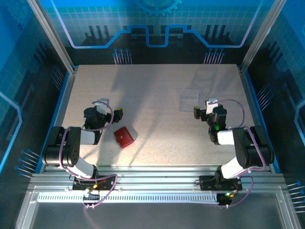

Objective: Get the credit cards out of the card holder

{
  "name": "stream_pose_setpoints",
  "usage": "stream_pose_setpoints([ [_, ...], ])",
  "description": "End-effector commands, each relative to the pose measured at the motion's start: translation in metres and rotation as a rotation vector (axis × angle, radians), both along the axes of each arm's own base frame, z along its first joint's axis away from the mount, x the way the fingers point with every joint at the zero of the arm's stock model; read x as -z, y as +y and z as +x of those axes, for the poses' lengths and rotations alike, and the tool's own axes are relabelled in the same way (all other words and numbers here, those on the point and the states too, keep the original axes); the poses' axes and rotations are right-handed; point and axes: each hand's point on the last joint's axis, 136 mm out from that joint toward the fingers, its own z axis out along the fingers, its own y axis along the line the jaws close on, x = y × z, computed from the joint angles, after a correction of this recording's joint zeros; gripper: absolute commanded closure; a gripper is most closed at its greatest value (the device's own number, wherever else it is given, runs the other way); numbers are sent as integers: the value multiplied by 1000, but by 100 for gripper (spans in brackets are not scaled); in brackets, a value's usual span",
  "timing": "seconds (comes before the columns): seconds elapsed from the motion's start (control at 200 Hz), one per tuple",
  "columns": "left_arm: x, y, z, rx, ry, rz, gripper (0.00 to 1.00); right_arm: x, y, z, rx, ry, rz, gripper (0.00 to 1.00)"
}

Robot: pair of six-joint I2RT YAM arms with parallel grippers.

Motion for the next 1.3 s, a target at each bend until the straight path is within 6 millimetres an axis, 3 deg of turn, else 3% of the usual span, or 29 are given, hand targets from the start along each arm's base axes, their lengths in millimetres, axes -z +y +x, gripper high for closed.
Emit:
stream_pose_setpoints([
  [0.0, -7, 0, 1, 17, -37, 4, 1, -10, 4, 5, -17, -40, -3, 0],
  [0.85, -7, 0, 1, 13, -36, 4, 1, -10, 3, 5, -16, -42, -4, 0],
  [0.991, -5, 16, 5, -82, -22, 5, 1, -10, 4, 5, -16, -42, -3, 0],
  [1.296, -14, 15, 0, -86, -51, 11, 0, -10, 4, 5, -17, -41, -3, 0],
])
